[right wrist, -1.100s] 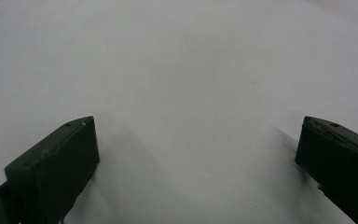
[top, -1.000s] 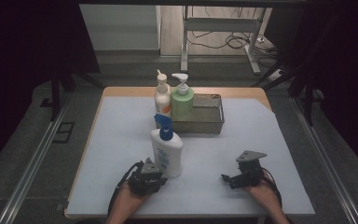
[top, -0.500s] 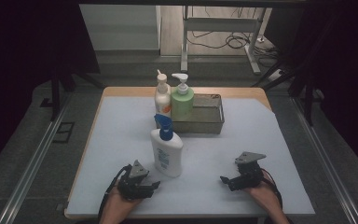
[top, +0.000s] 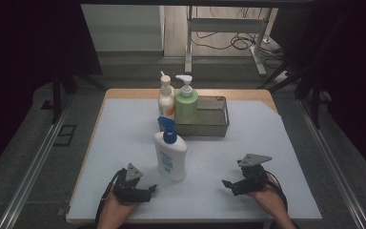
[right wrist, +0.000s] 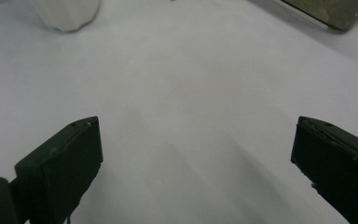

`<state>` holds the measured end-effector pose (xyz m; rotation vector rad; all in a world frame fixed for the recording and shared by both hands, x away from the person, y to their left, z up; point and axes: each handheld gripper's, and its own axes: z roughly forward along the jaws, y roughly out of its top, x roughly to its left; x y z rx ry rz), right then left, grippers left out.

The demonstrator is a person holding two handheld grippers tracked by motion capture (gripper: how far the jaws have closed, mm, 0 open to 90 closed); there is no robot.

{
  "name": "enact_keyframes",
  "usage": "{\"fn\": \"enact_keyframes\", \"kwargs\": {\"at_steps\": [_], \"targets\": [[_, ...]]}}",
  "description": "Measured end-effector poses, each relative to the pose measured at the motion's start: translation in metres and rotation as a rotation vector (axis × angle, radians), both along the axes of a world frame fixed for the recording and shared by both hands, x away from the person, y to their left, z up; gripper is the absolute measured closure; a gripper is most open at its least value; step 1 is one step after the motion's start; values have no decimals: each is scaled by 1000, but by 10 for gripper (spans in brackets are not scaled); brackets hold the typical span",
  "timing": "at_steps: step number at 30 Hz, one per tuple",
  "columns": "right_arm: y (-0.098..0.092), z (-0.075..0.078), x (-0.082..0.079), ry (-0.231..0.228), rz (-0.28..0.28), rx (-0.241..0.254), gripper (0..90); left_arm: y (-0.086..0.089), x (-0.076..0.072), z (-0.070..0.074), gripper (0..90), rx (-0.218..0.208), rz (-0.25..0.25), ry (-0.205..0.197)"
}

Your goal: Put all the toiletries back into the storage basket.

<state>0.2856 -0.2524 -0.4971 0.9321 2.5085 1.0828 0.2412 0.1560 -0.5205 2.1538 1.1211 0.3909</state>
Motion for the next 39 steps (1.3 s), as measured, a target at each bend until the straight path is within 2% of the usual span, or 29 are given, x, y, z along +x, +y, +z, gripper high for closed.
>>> {"fn": "enact_keyframes", "kwargs": {"at_steps": [4, 6, 9, 17, 25, 39], "targets": [[6, 6, -1, -2, 28, 11, 15, 1, 0, -2, 136, -5, 7, -6], [10, 10, -2, -5, 47, 19, 8, -1, -1, -2, 130, 9, 6, -14], [16, 14, -2, -2, 69, 45, 2, 0, -1, -3, 128, 5, 6, -14], [32, 30, 1, -6, 86, 103, 17, 0, -1, -3, 127, 5, 6, -17], [55, 42, 4, -9, 115, 137, 41, 0, -1, -3, 127, 5, 6, -18], [97, 59, 10, -24, 195, 134, 37, 0, -2, -4, 127, 1, 9, -20]]}}
